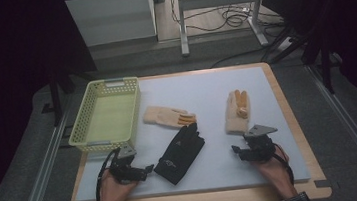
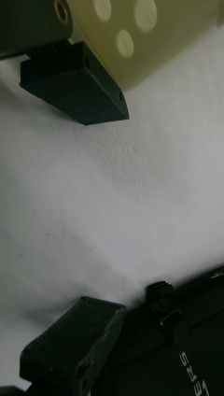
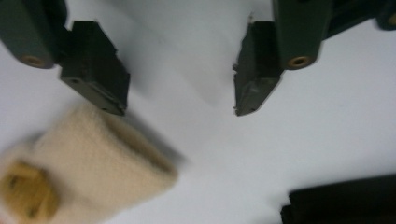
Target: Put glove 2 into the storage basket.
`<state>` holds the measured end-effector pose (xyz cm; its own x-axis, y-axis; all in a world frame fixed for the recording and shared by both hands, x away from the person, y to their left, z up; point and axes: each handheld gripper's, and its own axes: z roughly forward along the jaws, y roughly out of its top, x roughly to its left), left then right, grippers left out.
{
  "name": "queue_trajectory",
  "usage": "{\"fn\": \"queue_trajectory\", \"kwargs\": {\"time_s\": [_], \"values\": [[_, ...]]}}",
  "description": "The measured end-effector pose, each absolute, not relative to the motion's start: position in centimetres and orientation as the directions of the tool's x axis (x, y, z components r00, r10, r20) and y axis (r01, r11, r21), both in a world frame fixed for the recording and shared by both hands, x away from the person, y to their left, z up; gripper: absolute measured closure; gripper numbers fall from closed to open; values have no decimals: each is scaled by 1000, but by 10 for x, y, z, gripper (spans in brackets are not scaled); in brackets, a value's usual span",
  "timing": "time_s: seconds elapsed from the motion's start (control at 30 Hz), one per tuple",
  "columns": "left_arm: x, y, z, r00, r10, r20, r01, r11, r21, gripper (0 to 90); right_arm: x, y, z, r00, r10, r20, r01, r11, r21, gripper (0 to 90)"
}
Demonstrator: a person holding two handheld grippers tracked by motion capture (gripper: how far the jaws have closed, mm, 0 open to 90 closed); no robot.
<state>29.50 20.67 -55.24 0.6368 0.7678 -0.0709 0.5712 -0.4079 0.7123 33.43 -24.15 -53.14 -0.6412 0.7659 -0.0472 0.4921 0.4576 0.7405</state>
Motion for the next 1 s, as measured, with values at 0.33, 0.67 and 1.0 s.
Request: {"fn": "queue_trajectory", "kwargs": {"time_s": [0.33, 0.67, 1.0], "values": [[288, 209, -538, 631, 771, -79, 589, -410, 696, 83, 335, -241, -532, -636, 770, -47, 497, 456, 738, 304], [282, 179, -508, 683, 713, -159, 573, -388, 722, 0, 335, -241, -532, -636, 770, -47, 497, 455, 739, 302], [300, 105, -511, 714, 693, -98, 565, -488, 665, 0, 335, -241, -532, -636, 770, -47, 497, 455, 739, 301]]}}
